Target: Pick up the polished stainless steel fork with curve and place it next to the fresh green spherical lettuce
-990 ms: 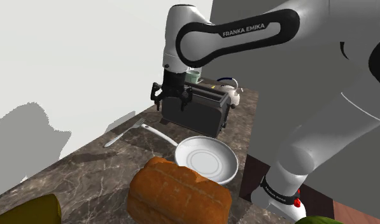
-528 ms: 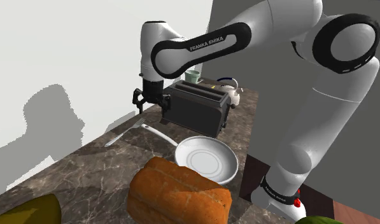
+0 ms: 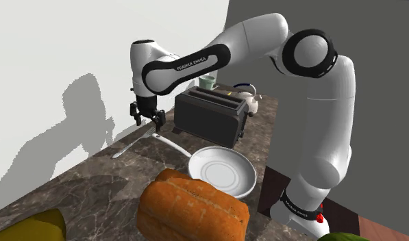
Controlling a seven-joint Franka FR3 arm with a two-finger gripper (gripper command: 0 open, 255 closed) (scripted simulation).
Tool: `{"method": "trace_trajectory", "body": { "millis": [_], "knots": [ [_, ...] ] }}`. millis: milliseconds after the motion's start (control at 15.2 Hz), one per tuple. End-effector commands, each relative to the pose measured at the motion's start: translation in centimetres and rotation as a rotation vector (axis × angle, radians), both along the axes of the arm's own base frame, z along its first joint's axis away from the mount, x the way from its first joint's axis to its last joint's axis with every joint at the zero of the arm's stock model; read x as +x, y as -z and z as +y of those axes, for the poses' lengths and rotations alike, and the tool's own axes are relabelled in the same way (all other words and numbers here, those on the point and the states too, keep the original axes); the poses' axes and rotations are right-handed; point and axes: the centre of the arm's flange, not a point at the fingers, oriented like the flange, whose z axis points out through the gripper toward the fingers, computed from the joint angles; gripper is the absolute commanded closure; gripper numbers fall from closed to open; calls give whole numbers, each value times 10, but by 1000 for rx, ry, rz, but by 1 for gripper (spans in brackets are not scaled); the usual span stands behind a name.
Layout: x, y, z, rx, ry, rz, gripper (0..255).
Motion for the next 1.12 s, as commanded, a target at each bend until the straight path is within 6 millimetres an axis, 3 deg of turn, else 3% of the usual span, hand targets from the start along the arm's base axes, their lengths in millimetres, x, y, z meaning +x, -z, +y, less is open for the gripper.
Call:
{"method": "trace_trajectory", "body": {
  "millis": [0,132,594,1056],
  "knots": [
    [26,12,-4,-3,76,1,0],
    [41,22,-7,-4,123,2,0],
    [42,62,-9,-4,123,2,0],
    [42,62,-9,-4,123,2,0]
  ]
}}
